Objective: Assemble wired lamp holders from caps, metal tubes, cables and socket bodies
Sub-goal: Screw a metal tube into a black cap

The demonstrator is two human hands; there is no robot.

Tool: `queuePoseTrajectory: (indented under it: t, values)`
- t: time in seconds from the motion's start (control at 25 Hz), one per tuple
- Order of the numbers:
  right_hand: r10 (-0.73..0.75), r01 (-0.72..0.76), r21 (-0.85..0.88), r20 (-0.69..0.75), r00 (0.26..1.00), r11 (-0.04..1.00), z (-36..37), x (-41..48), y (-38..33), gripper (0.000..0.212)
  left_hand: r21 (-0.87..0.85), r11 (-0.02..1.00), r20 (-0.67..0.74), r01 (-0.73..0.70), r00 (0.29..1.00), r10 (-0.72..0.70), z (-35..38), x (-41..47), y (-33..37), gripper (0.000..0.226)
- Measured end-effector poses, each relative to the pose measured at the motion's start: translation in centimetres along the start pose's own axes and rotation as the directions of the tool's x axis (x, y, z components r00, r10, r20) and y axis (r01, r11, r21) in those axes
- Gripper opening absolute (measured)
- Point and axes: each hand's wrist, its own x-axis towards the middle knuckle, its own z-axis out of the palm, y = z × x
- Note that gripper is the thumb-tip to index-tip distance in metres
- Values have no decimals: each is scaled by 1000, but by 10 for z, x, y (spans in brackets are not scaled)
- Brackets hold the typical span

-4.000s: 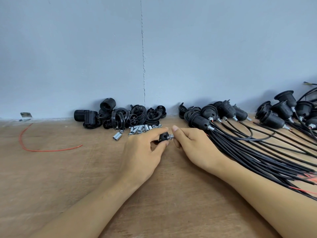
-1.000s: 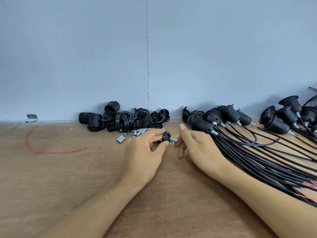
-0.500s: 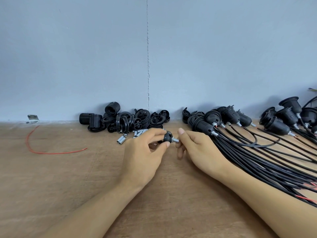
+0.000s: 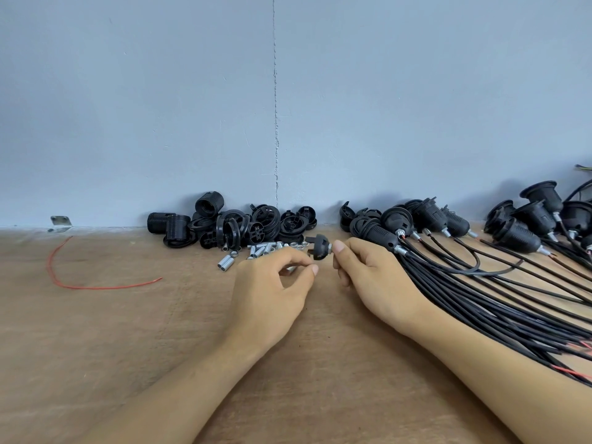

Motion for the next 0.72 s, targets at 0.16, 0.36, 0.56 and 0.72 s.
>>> queuePoseTrajectory:
  t: [0.16,0.36,0.56,0.72]
  values:
    - [-13,7,108,56,998,994,0,0,-1,41,30,999,36,-33,999,32,0,1,1,26]
    - [-19,-45,280,220,975,959,-2,-1,-5,44,-35,991,135,127,983,-121,-1,3,2,60]
    - [-41,-109,336,410,911,936,-7,-1,-9,41,-340,862,288,376,914,-285,-8,11,-2,58]
    - [-1,-116,281,383,924,953,-5,-2,-8,40,-291,908,230,300,944,-238,-7,10,-3,20]
